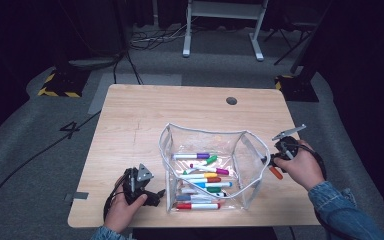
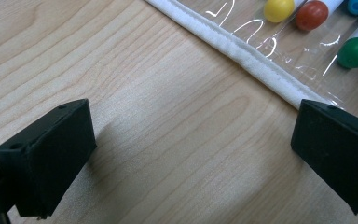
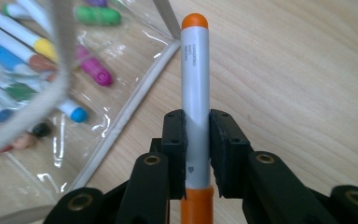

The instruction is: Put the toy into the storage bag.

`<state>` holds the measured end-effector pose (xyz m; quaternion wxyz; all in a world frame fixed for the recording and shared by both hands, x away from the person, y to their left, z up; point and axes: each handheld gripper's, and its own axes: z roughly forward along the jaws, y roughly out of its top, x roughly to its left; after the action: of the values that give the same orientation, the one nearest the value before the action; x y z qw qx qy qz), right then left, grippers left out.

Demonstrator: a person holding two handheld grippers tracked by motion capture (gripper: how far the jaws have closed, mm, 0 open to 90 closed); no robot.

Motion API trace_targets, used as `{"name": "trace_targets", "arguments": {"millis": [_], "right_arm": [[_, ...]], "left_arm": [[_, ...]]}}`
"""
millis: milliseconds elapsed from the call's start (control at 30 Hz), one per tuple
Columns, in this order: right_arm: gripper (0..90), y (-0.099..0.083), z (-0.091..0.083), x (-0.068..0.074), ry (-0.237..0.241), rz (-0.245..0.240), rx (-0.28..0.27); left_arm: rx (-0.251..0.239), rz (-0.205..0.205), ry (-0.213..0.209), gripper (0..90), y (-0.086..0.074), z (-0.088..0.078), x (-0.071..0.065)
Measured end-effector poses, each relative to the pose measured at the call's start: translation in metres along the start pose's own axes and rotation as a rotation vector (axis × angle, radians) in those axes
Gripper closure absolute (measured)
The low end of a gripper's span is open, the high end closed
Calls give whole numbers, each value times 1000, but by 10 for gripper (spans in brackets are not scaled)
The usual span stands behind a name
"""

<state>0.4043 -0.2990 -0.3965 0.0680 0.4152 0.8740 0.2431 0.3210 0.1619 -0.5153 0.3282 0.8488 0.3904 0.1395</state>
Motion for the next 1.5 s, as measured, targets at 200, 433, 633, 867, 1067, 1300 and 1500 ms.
{"name": "trace_targets", "arguments": {"millis": [200,433,633,867,1067,1300,1500], "right_arm": [[768,14,-31,6,5,-38,-22],[768,38,-66,19,23,-96,-61],[768,58,-92,38,22,-148,-96],[768,78,-105,62,27,-219,-107],[767,90,-103,88,78,-305,-97],[767,105,-87,123,123,-402,-60],[767,113,-64,146,157,-461,-14]], "left_arm": [[-1,1,-4,0,-1,-1,1],[-1,1,-6,0,-1,-1,1],[-4,1,-5,0,0,0,1],[-2,-4,-6,0,1,1,2],[-3,-1,2,0,3,2,3],[-1,-5,-2,0,3,3,3],[-1,-5,-2,0,3,3,3]]}}
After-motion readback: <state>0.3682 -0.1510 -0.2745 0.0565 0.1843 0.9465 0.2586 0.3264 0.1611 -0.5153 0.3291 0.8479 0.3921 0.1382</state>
